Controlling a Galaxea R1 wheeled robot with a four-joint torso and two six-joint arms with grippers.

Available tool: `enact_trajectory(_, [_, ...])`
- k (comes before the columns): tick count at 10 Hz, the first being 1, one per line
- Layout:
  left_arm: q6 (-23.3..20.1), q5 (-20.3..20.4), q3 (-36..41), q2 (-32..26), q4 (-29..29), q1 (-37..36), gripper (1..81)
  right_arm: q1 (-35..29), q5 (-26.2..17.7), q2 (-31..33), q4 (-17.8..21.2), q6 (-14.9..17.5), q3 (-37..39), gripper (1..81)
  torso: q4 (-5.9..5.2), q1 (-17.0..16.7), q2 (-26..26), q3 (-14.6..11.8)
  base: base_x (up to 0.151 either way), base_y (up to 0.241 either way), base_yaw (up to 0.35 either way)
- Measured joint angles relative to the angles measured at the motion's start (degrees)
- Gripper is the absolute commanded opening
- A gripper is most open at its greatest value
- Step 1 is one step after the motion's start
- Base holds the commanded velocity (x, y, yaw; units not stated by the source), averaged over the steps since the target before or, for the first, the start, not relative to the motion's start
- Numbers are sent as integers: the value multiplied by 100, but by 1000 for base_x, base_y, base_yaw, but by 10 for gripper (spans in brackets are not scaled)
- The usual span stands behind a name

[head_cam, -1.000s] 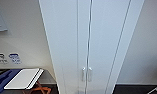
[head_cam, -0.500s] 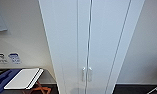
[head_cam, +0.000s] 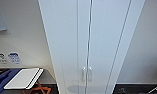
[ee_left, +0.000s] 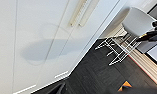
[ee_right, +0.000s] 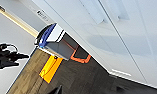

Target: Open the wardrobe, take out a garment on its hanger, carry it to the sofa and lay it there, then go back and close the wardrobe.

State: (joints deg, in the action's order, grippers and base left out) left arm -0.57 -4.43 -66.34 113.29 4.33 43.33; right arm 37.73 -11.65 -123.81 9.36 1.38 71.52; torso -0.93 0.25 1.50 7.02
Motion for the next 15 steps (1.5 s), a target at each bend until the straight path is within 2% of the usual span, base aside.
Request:
enact_trajectory(2, [123, -166, -149, 166, 0, -232, 811, -367, -61, -63, 0, -45, 4, 811, 0, 2, 0, 2, 0, 0, 0])
enact_trajectory(5, [395, -450, -450, 551, 0, -755, 811, -901, -311, -555, 2, -128, 336, 811, 0, 5, -5, 5, 0, 0, 0])
enact_trajectory(7, [539, -718, -783, 997, 0, -934, 811, -962, -455, -786, 0, -156, 742, 811, 0, 7, -7, 9, 0, 0, 0])
enact_trajectory(10, [661, -987, -1318, 1325, 0, -1128, 811, -1208, -532, -900, 4, -197, 1056, 811, 0, 9, -11, 11, 0, 0, 0])
enact_trajectory(15, [801, -1020, -1946, 1968, 0, -1364, 811, -1517, -607, -1309, 4, -256, 1698, 811, 0, 13, -15, 13, 0, 0, 0])
